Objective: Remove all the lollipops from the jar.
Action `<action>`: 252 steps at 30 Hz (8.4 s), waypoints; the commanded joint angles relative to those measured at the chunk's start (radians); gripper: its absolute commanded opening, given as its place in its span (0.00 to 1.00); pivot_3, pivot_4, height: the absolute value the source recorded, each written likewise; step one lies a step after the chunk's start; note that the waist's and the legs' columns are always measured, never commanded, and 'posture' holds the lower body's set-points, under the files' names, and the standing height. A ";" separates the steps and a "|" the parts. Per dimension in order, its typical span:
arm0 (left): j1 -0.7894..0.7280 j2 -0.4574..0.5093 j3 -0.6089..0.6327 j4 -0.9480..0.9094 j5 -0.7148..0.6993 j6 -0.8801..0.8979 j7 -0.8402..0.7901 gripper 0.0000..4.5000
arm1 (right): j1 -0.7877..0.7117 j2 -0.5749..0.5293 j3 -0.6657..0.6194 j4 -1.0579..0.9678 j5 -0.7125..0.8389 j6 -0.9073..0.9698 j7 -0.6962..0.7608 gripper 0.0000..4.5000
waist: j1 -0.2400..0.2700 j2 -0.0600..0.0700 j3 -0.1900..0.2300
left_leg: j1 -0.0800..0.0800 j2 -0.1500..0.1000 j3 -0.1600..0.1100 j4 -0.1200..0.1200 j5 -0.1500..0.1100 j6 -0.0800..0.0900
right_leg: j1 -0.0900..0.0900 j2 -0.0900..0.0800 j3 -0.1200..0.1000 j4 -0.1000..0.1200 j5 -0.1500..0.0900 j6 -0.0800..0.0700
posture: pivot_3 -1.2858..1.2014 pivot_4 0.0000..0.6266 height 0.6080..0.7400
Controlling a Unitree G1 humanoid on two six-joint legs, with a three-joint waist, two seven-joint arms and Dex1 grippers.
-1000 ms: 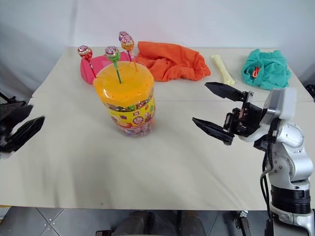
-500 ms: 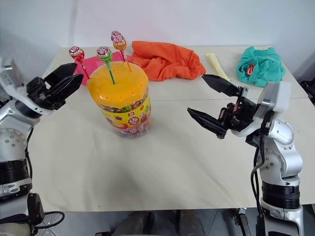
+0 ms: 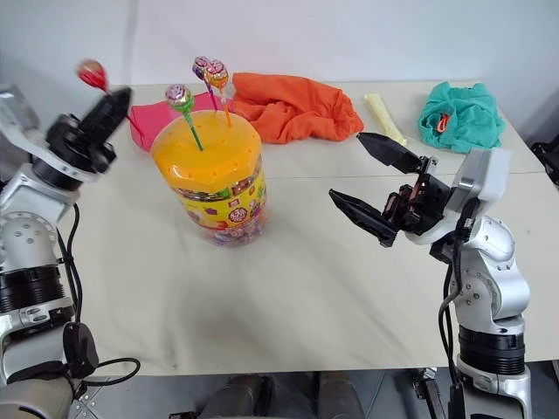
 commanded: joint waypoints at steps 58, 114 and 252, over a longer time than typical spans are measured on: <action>0.841 0.053 0.210 -0.632 -0.077 -0.130 -0.170 0.66 | -0.663 0.393 0.295 0.480 -0.388 0.184 -0.345 0.79 | -0.026 0.001 -0.001 | -0.011 0.002 0.002 -0.003 0.001 -0.003 | -0.014 0.002 0.003 0.007 -0.001 -0.005 | 0.52 0.24 1.00; 0.858 0.039 0.090 -0.573 0.056 -0.264 -0.338 0.66 | -0.245 -0.220 0.060 0.548 -0.399 -0.064 0.167 0.93 | 0.000 0.003 -0.002 | -0.011 0.010 0.009 0.004 -0.001 -0.002 | -0.011 0.011 0.007 -0.001 0.004 -0.007 | 0.52 0.24 1.00; 0.769 0.085 -0.011 -0.663 -0.043 -0.236 -0.302 0.66 | -1.079 0.184 0.085 0.949 -0.424 0.167 0.008 0.00 | -0.019 0.000 -0.003 | -0.017 0.014 0.023 0.009 -0.005 -0.004 | -0.027 0.010 0.008 0.016 0.006 -0.012 | 0.52 0.24 1.00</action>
